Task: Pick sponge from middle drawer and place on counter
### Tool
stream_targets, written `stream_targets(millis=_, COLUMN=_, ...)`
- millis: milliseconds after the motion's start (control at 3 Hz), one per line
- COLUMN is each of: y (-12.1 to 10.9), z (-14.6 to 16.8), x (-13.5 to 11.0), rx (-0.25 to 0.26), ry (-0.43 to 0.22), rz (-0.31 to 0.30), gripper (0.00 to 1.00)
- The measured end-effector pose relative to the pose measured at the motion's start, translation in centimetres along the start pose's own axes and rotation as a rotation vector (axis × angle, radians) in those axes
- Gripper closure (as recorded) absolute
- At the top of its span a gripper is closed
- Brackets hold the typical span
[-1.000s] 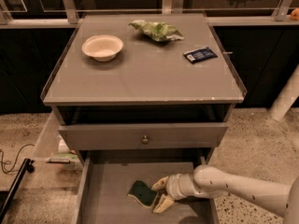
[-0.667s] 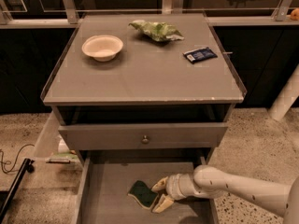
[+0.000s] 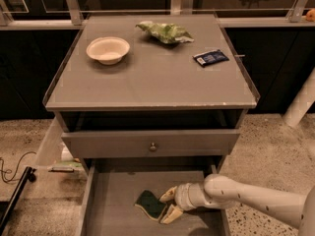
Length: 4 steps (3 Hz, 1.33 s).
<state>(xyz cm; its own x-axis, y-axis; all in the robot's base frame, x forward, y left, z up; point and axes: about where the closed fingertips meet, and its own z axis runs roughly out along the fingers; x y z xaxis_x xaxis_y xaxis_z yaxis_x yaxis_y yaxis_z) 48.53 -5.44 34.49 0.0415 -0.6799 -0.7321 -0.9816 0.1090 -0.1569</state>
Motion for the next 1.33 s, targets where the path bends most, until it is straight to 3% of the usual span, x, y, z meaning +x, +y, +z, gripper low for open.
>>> stream_targets(millis=333, y=0.0, z=0.0, x=0.0, rx=0.0, ry=0.0, rz=0.0, gripper=0.15)
stream_targets(millis=667, y=0.1, z=-0.3, x=-0.3, rx=0.0, ry=0.0, rz=0.0, gripper=0.0)
stream_targets(millis=1000, y=3.6, z=-2.5, x=-2.5, rx=-0.003, ry=-0.008, rz=0.047, gripper=0.0)
stream_targets(millis=1333, y=3.7, z=-2.5, x=-2.5, rx=-0.005, ry=-0.009, rz=0.048, gripper=0.0)
